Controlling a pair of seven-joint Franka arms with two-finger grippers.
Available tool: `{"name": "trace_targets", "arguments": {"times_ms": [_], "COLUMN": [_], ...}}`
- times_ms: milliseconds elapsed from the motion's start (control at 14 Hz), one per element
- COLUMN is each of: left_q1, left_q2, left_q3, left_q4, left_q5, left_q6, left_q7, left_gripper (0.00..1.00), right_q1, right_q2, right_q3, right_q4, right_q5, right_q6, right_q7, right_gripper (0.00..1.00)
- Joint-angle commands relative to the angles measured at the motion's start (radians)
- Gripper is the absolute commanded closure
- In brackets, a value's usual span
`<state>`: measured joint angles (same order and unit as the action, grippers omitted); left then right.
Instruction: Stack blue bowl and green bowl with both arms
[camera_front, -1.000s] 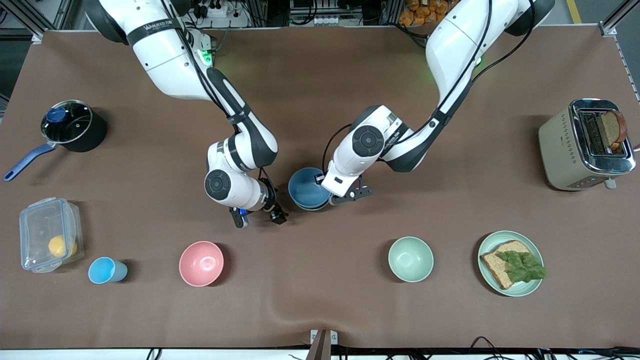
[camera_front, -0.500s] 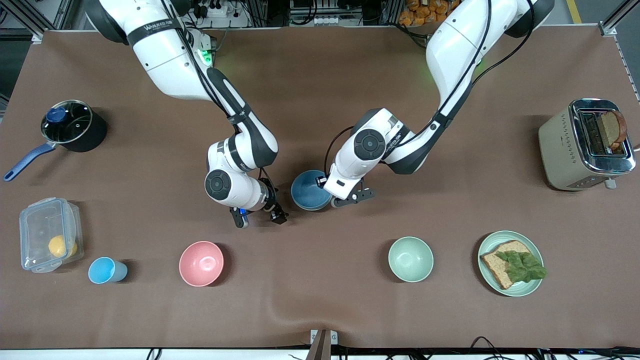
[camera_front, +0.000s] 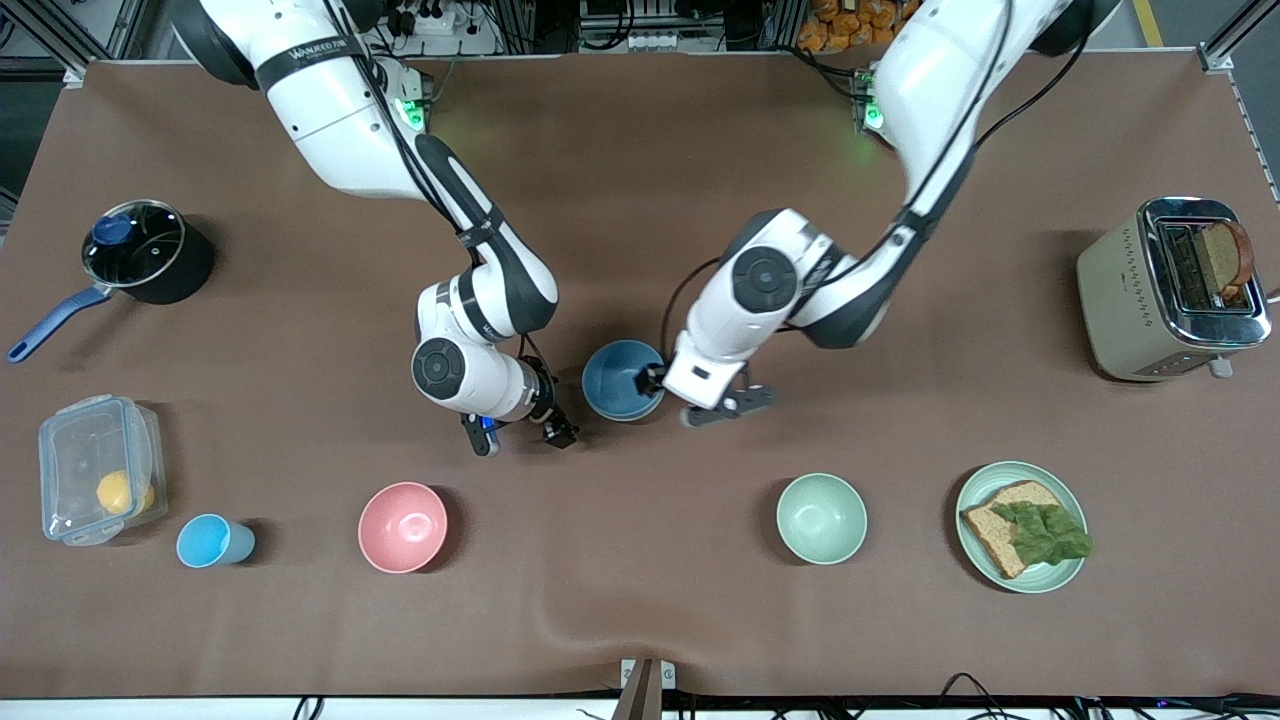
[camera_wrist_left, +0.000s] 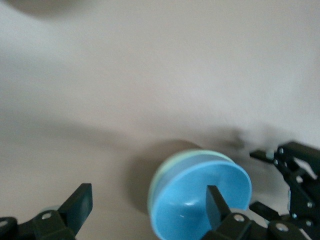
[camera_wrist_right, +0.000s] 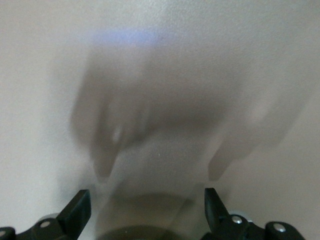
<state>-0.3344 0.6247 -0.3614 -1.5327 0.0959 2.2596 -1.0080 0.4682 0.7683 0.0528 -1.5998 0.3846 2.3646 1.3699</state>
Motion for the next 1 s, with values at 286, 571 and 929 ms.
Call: {"name": "trace_targets", "arguments": {"times_ms": [286, 571, 929], "left_q1": [0.216, 0.388, 0.434], "left_q2": [-0.354, -0.477, -0.572], "left_q3": [0.004, -0.010, 0.037], "left_q4": [-0.032, -0.030, -0.035], "left_q5": [0.064, 0.039, -0.010], "left_q6": [-0.444, -0.583, -0.641], "left_q7": [0.151, 0.474, 0.684], "left_gripper": [0.00, 0.00, 0.00], "right_q1": [-0.014, -0.022, -0.060], "right_q2": [-0.049, -0.069, -0.095], "right_q3": [-0.011, -0.013, -0.011], "right_q4": [0.012, 0.014, 0.031], "right_q5": [-0.056, -0.105, -0.104], "right_q6": [-0.034, -0.099, -0.103], "right_q7": [-0.003, -0.049, -0.097], "right_gripper": [0.00, 0.00, 0.00]}}
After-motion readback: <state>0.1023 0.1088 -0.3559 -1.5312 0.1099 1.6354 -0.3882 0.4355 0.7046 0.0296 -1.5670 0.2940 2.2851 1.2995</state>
